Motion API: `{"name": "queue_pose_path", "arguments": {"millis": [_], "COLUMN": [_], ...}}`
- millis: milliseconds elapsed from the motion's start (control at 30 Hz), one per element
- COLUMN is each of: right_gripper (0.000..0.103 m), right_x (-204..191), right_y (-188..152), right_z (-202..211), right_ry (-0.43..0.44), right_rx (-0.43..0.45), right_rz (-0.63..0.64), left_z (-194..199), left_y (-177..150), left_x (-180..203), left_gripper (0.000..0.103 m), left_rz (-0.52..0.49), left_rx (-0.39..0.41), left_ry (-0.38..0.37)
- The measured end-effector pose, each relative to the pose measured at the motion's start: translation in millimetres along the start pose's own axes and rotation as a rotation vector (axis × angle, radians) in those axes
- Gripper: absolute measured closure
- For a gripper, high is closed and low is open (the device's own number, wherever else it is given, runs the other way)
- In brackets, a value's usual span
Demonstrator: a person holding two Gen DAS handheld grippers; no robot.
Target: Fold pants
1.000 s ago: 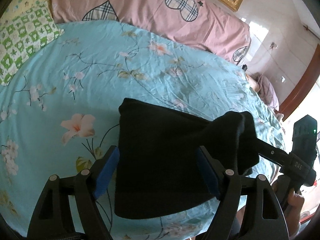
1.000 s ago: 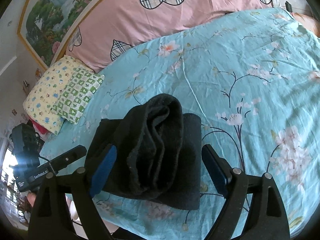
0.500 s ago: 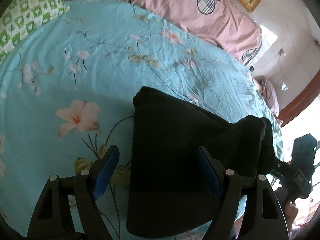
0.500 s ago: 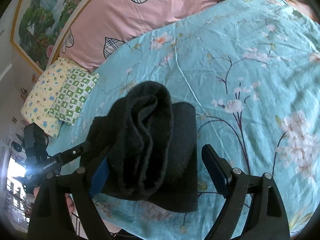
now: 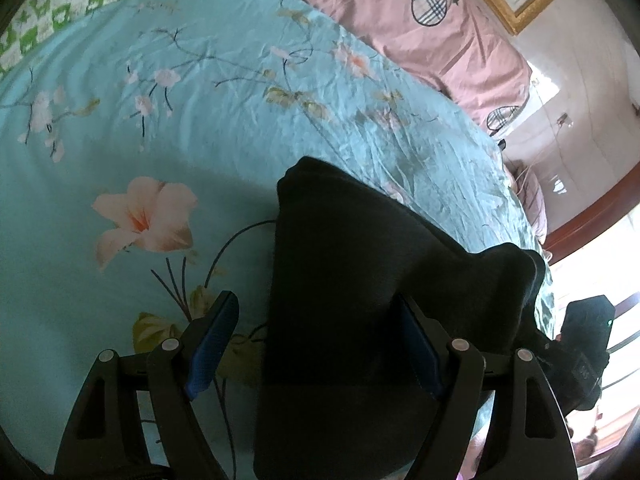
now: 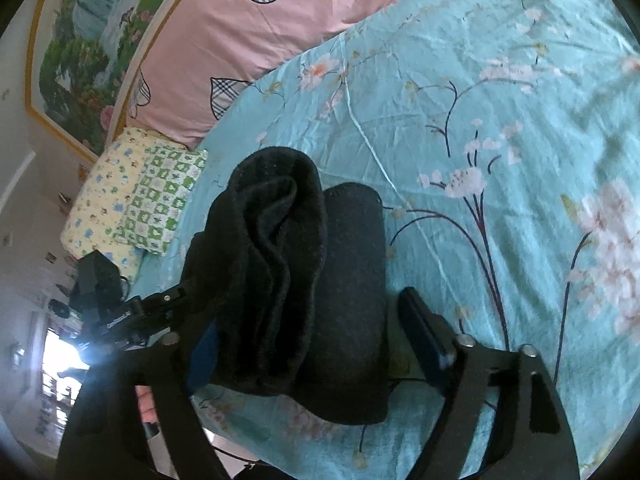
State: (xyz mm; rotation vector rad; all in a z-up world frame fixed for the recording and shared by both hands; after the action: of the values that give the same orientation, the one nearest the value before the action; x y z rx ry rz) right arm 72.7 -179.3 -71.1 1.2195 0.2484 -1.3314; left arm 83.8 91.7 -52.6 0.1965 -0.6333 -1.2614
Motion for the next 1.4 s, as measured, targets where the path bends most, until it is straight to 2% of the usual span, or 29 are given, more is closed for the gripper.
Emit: {"name": "queue_pose_path", "arguments": {"millis": [67,200,600,1000,1400], "right_gripper": [0.034,0.041,0.052,0.057,0.057], "right_x": [3.4,4.2,-2.5,-36.6,-75.8], "right_y": [-2.5,-5.7,-6.2,7.3,42.5], "right_z": [1.4,3.3,4.5,1.2,-54.0], "right_ry": [0.020,0.037,0.065,0.115,0.196], "right_rx": [0.001,-0.001,0.017,0.026,-0.035], "right_rz": [-0.008,-0.003,0.022,0.113,0.205], "left_z": [-3.0,-7.8,7.9,58.9,94.0], "left_y": [-0.9,-3.0,-3.7,4.0,31.4], "left_x": [0.2,3.1,11.9,2.2,-38.7], "left_gripper": [0.027,0.051,0.070,0.073,0.073], "left_rz": [0.000,0.008,-0.015,-0.011,0.045], "left_rx": [-0.002,-0.019,0.026,0.135,0.240], "left_ry": [-0.007,-0.052,-0.030,0.009,0.106]}}
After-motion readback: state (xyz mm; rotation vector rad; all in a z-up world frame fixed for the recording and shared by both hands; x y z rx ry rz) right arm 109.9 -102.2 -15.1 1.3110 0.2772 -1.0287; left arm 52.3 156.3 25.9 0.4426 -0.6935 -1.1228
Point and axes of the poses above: each gripper's, at about its wrist camera, not at the fingertips, and z roughly against the way its jaws point, x to its right, y to its top, the point moved 2 cm from there along -z, roughly the way its jaws point, and after that the axes turned 11 degrees about y, right-handed, at the moved point
